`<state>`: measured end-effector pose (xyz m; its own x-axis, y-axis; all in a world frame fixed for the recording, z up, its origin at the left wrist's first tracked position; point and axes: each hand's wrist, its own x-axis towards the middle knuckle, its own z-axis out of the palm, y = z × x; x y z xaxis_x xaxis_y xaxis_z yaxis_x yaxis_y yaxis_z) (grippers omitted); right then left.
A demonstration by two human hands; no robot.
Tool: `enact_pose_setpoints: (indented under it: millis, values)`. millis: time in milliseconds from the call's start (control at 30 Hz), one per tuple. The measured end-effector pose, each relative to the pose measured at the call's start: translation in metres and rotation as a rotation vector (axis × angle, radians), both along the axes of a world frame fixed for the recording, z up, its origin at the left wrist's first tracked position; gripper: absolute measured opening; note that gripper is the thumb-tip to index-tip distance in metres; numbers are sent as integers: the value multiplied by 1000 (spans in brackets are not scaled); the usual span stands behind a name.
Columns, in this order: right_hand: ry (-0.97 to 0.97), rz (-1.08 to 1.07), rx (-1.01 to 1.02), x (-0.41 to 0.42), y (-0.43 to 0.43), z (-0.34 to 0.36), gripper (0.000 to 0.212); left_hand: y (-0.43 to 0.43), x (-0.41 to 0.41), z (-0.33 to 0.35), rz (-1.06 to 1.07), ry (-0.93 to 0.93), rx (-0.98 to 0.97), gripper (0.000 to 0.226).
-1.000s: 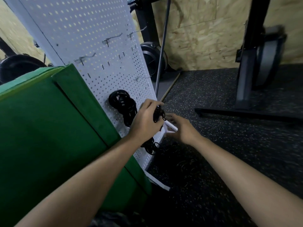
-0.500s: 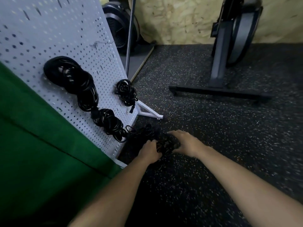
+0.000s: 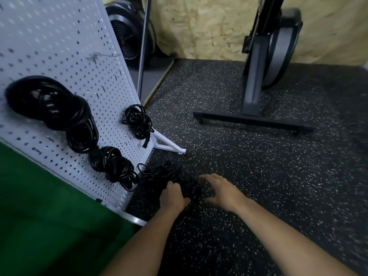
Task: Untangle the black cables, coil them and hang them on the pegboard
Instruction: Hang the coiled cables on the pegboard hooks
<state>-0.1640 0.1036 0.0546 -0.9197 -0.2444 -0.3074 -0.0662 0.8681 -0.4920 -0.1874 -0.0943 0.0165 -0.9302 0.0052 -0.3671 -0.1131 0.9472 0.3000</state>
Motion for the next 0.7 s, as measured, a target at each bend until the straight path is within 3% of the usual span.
enact_pose_setpoints:
  millis: [200,367,700]
  values:
    - [101,24,27,9,-5,31,96,4,5,73,-111,41,-59,46]
    - [192,46,-3,16,-10,63,108,3,-1,151,-204,59,4,40]
    - [433,39,-407,22,-34,135,75,-22,4,281,-273,173,99,23]
